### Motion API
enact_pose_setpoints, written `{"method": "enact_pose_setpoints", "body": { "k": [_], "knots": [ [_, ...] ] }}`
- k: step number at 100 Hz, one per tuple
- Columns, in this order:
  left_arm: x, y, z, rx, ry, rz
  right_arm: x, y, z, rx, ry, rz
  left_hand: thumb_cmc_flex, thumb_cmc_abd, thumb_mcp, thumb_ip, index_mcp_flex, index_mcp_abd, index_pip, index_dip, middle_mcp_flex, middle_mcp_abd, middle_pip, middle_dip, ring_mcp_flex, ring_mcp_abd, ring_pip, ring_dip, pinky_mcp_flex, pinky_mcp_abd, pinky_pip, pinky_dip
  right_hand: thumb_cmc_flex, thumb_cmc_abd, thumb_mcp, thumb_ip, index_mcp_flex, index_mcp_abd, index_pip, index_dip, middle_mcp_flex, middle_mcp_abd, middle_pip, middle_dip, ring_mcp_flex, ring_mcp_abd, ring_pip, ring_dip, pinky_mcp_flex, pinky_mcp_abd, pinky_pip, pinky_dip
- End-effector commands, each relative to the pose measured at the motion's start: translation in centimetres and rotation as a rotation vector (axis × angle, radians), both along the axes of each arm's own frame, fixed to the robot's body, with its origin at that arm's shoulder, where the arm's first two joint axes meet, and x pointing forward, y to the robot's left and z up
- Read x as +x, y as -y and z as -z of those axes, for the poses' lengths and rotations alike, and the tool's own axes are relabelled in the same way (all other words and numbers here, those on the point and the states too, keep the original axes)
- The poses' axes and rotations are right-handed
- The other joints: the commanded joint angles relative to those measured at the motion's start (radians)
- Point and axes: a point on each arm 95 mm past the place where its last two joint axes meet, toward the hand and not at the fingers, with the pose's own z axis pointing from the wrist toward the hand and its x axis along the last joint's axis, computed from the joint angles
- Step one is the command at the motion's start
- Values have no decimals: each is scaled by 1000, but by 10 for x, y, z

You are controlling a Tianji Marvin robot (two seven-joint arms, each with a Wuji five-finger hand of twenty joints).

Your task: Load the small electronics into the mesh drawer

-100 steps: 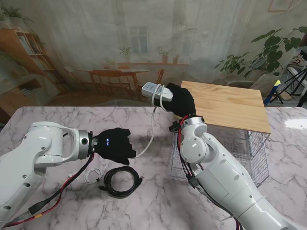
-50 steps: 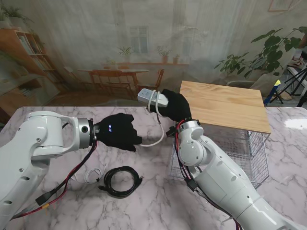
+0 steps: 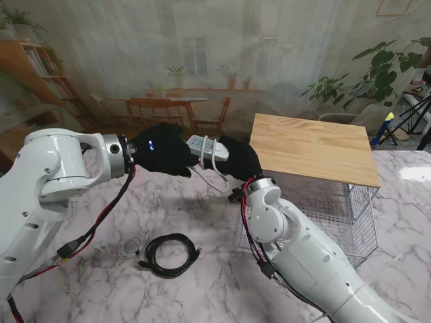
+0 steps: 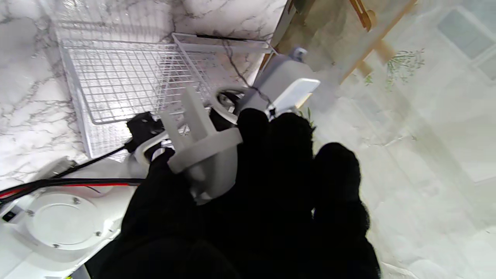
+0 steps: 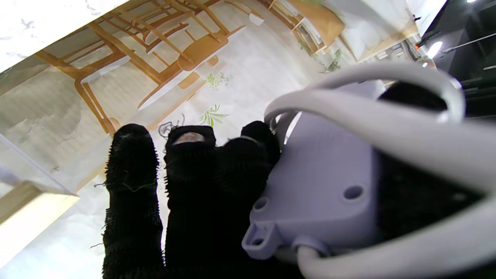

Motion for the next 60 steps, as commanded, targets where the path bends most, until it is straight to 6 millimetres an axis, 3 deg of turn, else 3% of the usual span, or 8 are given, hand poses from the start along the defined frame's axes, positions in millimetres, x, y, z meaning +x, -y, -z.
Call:
{"method": "enact_pose_setpoints", "body": {
  "k": [1,32,60],
  "knots": [
    [7,-1,-12,2,20,-30,-7,-7,3,7,-8,-29,100,-20,25,1,15,-11,20,17,31,-24,84,46,31,-12,30,19,13,-21,44,12,244,219,266,13,14,-327,111,6,58,-77,62,-4,34,-44,92,12,-7,15,17,-8],
    [37,-2,-29,4,26,-138,-30,-21,5,47,-13,-133,98,-19,24,1,14,-14,17,20,28,-28,88,51,32,-13,30,24,14,-30,43,13,243,217,267,13,20,-330,109,5,60,-78,62,-3,36,-44,91,10,-7,16,17,-7],
    [59,-8,-27,5,1,-225,-45,-30,3,96,-21,-216,95,-20,24,2,15,-14,15,20,31,-31,92,54,36,-14,32,28,16,-31,45,15,240,215,268,12,23,-333,105,7,61,-79,61,-1,36,-47,90,9,-3,12,19,-7]
  ]
}}
